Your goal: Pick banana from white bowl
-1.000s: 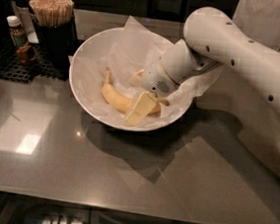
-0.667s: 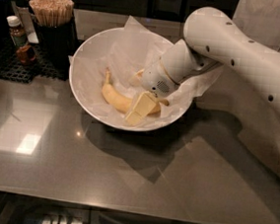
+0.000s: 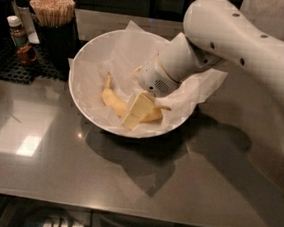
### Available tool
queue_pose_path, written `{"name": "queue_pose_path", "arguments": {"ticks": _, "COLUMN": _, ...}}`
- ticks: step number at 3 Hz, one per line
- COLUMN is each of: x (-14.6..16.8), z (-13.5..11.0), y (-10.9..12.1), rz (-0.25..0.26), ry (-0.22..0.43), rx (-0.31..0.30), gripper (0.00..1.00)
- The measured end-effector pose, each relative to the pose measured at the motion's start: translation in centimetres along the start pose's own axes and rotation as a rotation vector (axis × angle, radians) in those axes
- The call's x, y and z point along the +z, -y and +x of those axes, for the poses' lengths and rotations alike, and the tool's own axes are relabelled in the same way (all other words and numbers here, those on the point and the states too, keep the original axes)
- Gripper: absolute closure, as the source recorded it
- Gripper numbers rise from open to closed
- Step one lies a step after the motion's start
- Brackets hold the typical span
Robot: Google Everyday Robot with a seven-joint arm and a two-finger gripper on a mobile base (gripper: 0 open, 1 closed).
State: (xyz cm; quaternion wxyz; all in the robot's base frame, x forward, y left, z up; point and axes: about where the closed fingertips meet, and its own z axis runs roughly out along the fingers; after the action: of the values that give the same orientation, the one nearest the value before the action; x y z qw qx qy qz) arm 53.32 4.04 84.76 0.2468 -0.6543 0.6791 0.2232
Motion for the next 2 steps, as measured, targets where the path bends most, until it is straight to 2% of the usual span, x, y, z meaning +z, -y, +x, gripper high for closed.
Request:
{"name": "queue_pose_path", "arguments": {"ticks": 1, "x": -2.96, "z": -2.71, "y": -1.41, "rz": 0.058, "ry": -0.003, "rx": -0.048, "gripper": 0.00}}
{"name": "queue_pose_path", "arguments": {"ticks": 2, "x": -2.96, "z": -2.71, "y": -1.41, "rz": 0.058, "ry": -0.003, "rx": -0.048, "gripper": 0.00}}
